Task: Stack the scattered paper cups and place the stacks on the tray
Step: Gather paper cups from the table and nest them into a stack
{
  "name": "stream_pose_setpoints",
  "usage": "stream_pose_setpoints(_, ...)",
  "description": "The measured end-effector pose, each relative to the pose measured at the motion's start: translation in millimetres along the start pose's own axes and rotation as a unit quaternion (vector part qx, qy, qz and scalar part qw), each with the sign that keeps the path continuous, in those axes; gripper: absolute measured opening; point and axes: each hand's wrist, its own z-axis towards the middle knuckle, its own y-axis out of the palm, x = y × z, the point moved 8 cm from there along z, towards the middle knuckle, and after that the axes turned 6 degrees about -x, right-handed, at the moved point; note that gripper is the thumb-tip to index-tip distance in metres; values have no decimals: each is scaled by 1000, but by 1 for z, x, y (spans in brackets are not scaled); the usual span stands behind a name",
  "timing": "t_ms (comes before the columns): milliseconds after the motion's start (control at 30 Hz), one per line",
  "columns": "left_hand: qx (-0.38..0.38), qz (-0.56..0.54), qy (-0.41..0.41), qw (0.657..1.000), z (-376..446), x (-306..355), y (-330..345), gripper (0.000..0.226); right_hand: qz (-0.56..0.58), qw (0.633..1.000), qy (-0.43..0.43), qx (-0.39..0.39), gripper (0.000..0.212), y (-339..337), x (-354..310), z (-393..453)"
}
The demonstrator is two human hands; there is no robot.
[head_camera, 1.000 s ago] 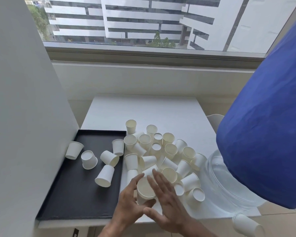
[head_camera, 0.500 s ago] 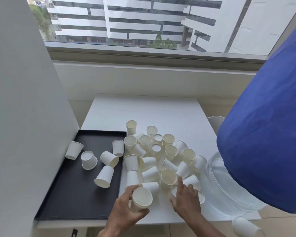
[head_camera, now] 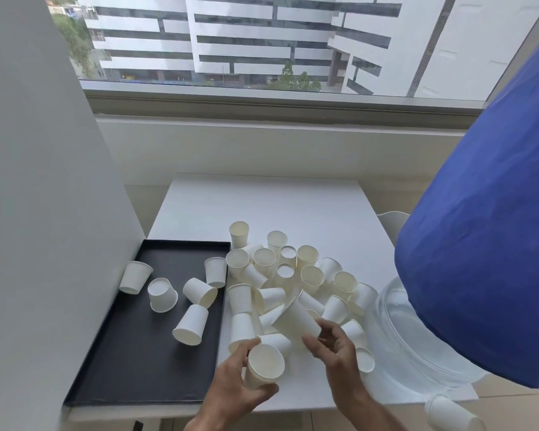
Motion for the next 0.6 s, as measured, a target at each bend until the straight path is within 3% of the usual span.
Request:
stream_pose_setpoints(100, -1, -37, 8, 999, 4, 12, 4, 86, -7, 999, -12, -42, 46, 20, -1, -9)
stream_pose_setpoints(267, 21, -83, 21, 996, 6, 31, 0, 104, -146, 985, -59, -75, 36, 35, 0, -22)
stream_pose_setpoints(367, 25, -79, 28, 996, 4, 34, -4, 111, -196, 973, -105, -66, 41, 31, -3, -25)
stream_pose_setpoints(467, 30, -72, 25, 997, 1, 30, -8, 114, -225, 962, -147, -57, 60, 22, -2, -26)
stream_pose_setpoints(533, 29, -67, 23, 997, 1, 28, -8, 115, -253, 954, -159, -29, 64, 10, 1, -24)
stream_pose_setpoints(600, 28, -62, 21, 997, 0, 27, -9, 114, -344, 924, -166, 26, 66, -7, 5, -20)
